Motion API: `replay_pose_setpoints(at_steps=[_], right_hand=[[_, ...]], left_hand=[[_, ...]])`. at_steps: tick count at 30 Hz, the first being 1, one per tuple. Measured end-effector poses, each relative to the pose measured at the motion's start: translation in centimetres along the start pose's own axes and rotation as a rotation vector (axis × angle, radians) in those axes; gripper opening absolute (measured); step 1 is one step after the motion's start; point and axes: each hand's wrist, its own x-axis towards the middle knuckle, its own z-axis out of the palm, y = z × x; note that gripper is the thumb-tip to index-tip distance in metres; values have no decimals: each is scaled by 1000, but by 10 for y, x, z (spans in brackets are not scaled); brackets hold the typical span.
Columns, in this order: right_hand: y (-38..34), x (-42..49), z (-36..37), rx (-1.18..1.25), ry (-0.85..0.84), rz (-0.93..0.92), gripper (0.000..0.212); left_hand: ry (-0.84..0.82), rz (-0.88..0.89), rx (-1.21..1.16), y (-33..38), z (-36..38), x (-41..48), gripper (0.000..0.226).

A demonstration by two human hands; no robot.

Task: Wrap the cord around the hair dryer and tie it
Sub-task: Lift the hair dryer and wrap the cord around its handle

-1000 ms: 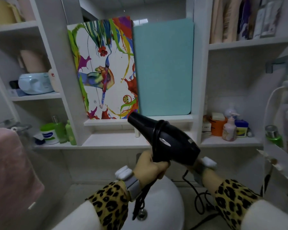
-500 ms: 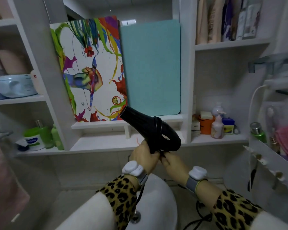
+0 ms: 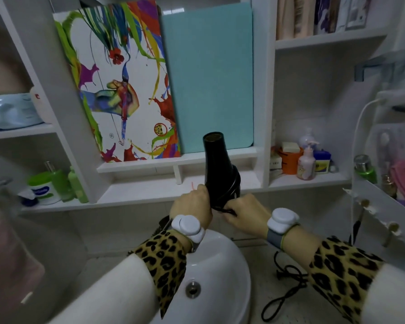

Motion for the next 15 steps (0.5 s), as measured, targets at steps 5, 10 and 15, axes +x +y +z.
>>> replay_pose_setpoints(at_steps=[5,10,15], right_hand=[[5,3,-13,106,163,-70,16],[26,1,-28,112,70,-164,22],[45,8,-30,57,161,-185,42]], left_hand=[[-73,17,177,-9,-12,3,16],[-186,209,263,-46,-12,5,12],[-536,317,-5,-69,-4,0,21]])
